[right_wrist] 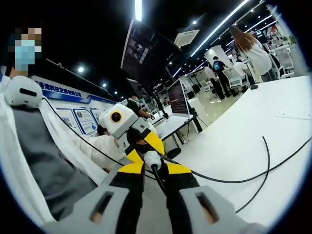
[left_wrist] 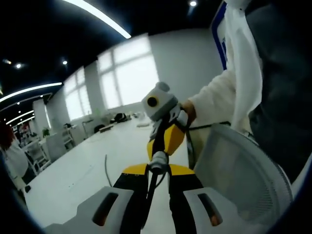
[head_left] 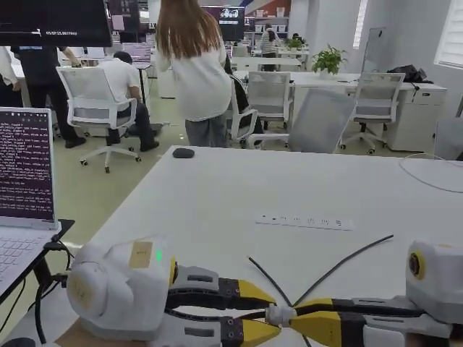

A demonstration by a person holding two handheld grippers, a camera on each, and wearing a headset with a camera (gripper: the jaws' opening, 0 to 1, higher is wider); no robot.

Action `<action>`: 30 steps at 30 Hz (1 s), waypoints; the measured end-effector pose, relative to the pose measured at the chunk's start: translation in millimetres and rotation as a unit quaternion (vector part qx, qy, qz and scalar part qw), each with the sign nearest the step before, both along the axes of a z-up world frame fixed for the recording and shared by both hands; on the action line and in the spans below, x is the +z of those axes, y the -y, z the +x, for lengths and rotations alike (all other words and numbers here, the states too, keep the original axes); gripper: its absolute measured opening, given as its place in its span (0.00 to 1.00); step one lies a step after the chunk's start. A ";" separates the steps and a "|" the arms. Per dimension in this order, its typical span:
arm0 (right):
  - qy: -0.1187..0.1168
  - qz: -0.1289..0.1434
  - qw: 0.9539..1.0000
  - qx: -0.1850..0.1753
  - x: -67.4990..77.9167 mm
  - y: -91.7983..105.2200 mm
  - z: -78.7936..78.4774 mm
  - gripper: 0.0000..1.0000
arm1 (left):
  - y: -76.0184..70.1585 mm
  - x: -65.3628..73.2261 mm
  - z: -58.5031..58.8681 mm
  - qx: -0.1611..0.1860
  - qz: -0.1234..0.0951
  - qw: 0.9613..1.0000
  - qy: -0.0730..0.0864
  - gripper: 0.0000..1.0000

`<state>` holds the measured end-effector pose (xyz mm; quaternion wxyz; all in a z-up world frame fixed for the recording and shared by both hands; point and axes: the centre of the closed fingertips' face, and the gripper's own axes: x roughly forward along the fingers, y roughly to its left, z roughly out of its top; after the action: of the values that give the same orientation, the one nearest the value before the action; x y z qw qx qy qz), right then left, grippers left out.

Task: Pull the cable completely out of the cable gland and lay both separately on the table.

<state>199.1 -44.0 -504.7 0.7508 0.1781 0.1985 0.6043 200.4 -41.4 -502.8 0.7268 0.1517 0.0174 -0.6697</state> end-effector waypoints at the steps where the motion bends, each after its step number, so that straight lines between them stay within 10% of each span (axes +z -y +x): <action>1: 0.000 0.001 1.000 0.001 0.3 -0.5 -0.1 0.14 | 0.5 0.2 -0.7 0.000 0.000 1.000 0.001 0.16; 7: 0.037 -0.009 0.999 0.008 1.8 -1.6 -1.5 0.12 | -0.3 0.0 0.7 0.000 0.000 1.000 -0.011 0.16; 11: 0.118 -0.041 0.992 0.019 1.9 -4.1 -4.0 0.11 | -1.4 -0.7 0.5 -0.002 0.004 0.999 -0.039 0.16; 17: 0.201 -0.064 0.977 0.034 0.8 -9.8 -8.0 0.11 | -6.4 -3.9 -0.1 0.010 -0.010 0.987 -0.160 0.16; 25: 0.247 -0.082 0.965 0.042 -2.5 -14.3 -11.9 0.11 | -11.4 -6.6 -3.1 0.005 -0.012 0.983 -0.183 0.16; 30: 0.218 -0.075 0.972 0.032 -0.7 -13.8 -8.9 0.12 | -12.2 -5.5 -2.6 0.007 -0.018 0.982 -0.185 0.16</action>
<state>190.2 -30.2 -505.3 0.7677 -0.0212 0.0797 0.6355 197.7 -29.1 -508.3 0.7180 0.0117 0.1406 -0.6816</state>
